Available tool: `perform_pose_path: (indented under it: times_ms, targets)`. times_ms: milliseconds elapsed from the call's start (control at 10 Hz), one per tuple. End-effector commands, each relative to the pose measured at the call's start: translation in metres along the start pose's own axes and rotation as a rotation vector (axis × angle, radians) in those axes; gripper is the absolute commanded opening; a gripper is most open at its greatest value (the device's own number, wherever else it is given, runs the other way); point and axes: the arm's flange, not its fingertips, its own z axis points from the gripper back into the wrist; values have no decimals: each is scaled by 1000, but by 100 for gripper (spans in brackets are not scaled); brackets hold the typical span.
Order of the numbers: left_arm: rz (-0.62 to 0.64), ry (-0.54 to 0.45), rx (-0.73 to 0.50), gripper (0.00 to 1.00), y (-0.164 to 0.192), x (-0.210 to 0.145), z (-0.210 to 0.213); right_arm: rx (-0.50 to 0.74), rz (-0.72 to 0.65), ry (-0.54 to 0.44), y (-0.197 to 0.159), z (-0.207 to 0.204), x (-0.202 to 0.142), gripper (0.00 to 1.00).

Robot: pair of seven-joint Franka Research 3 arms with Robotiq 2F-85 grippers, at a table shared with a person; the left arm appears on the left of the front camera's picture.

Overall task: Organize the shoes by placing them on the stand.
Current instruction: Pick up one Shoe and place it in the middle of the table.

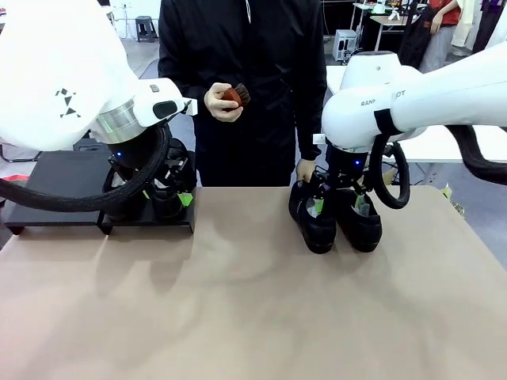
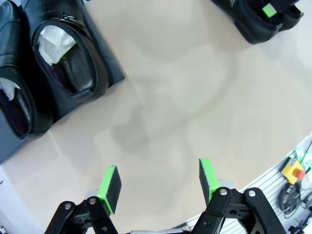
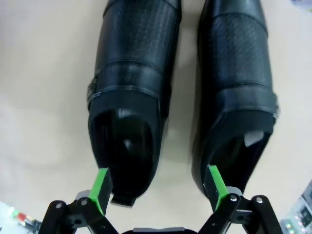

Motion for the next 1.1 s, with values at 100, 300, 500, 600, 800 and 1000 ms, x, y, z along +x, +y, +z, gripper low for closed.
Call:
perform_pose_path:
  times_ms: [100,300,500,600,800,1000]
  targets:
    - [2,-2,-4,83,2,1,1,38,-32,-51,0,4,9,100]
    - [2,-2,-4,83,2,1,1,51,-50,-75,0,4,12,100]
    - [2,-2,-4,83,2,1,1,27,-75,-94,2,5,14,100]
    - [2,-2,-4,83,2,1,1,12,-80,-108,2,6,13,82]
    - [2,-2,-4,83,2,1,1,34,-94,-89,3,1,12,64]
    - [2,-2,-4,83,2,1,1,40,-98,-92,9,-9,13,64]
